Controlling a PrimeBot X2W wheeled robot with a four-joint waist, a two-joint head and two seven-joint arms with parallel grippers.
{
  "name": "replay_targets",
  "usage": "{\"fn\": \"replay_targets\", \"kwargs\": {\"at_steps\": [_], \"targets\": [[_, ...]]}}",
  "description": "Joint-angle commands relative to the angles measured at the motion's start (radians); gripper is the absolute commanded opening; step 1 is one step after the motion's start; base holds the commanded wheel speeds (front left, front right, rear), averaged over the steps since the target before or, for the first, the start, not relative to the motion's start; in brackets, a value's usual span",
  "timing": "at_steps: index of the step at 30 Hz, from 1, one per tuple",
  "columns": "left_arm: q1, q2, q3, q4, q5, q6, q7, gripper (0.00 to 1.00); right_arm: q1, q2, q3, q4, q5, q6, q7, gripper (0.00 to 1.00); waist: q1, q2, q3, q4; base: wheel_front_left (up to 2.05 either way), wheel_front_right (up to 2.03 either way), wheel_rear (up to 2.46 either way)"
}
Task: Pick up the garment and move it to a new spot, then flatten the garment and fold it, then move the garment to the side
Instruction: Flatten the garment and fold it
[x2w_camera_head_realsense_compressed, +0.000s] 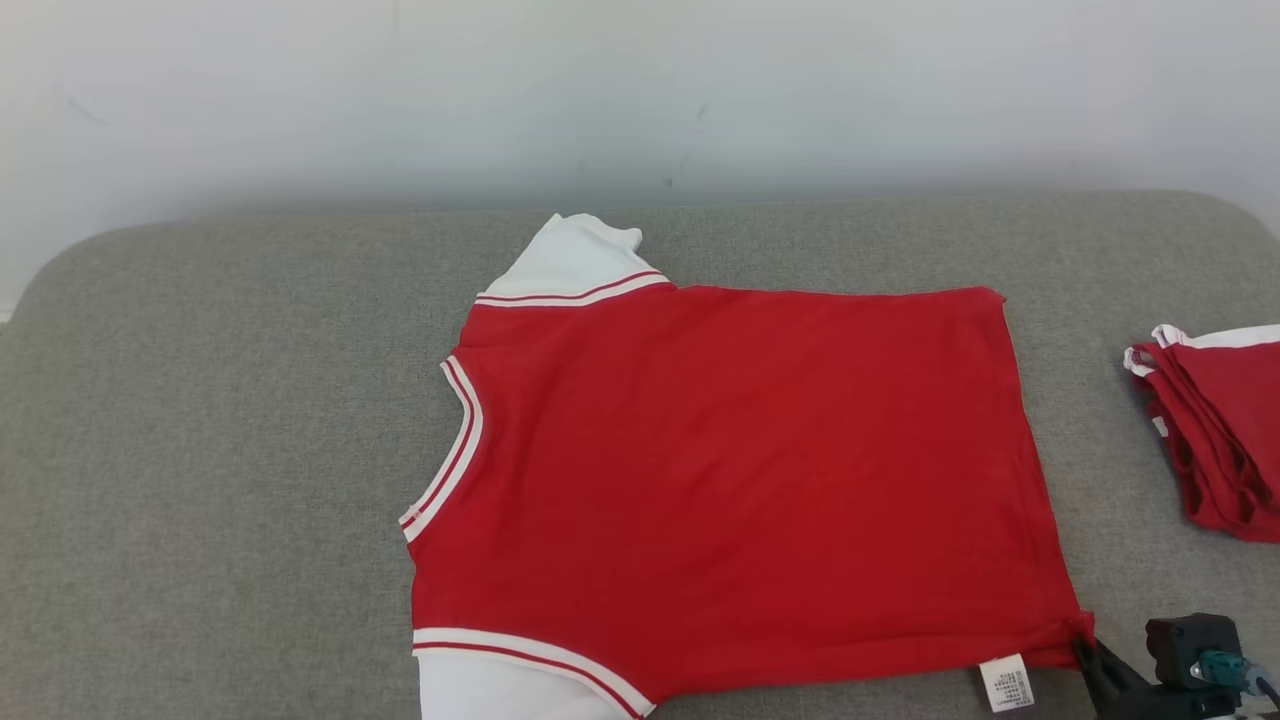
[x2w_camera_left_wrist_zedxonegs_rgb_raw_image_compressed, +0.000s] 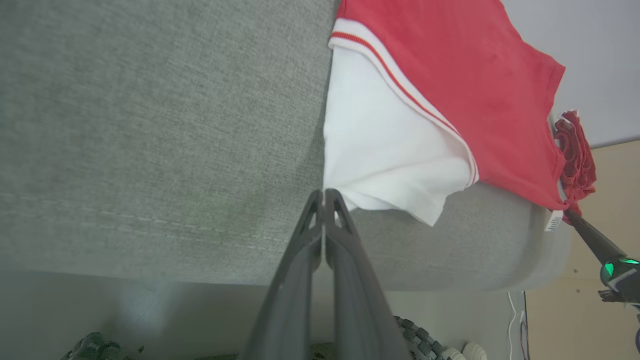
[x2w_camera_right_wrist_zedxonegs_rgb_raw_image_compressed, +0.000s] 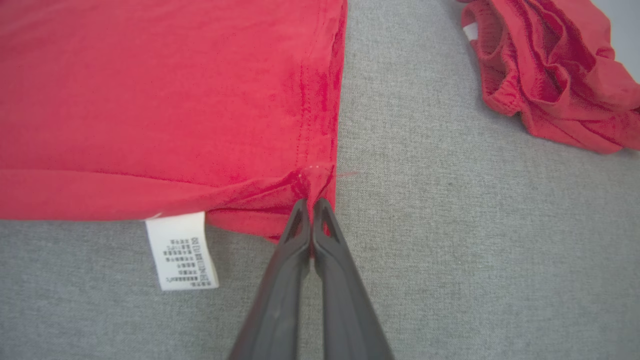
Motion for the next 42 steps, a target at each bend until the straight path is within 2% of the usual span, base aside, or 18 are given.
{"fn": "replay_targets", "kwargs": {"at_steps": [1,6,9,14,21,28,33,42], "targets": [[-0.001,0.004,0.011,-0.009,-0.002,-0.014,-0.019,0.0,0.001,0.0,-0.006,-0.005,-0.003,-0.003,-0.012,0.0,0.0,-0.0001,0.001,-0.002,0.0,0.0,0.0],[-0.063,0.0,0.017,-0.02,0.044,-0.053,-0.089,0.0,-0.018,0.006,-0.004,-0.022,0.005,-0.003,-0.048,0.0,0.0,-0.0001,0.003,-0.007,0.0,0.0,0.0],[-0.157,-0.019,-0.004,0.003,0.125,-0.078,-0.181,0.0,-0.052,0.002,0.005,-0.034,0.003,-0.003,-0.082,0.0,0.0,-0.0001,0.007,-0.007,0.0,0.0,0.0],[-0.301,-0.069,-0.043,0.075,0.23,-0.075,-0.264,0.0,-0.104,0.009,0.004,-0.026,-0.012,-0.003,-0.108,0.0,0.0,-0.0001,0.018,-0.009,0.0,0.0,0.0],[-0.483,-0.135,-0.065,0.214,0.368,-0.033,-0.394,0.0,-0.193,0.041,-0.007,0.031,-0.039,-0.003,-0.152,0.0,0.0,-0.0001,0.062,-0.02,0.0,0.0,0.0],[-0.613,-0.166,-0.044,0.328,0.453,-0.003,-0.443,0.0,-0.276,0.072,-0.015,0.089,-0.075,-0.003,-0.203,0.0,0.0,-0.0001,0.104,-0.044,0.0,0.0,0.0],[-0.671,-0.175,-0.02,0.365,0.481,-0.007,-0.45,0.0,-0.313,0.076,-0.028,0.124,-0.095,-0.003,-0.225,0.0,0.0,-0.0001,0.126,-0.055,0.0,0.0,0.0],[-0.767,-0.171,-0.048,0.478,0.525,-0.02,-0.438,0.0,-0.347,0.084,-0.027,0.183,-0.097,-0.003,-0.255,0.0,0.0,-0.0001,0.148,-0.075,0.0,0.0,0.0]]}}
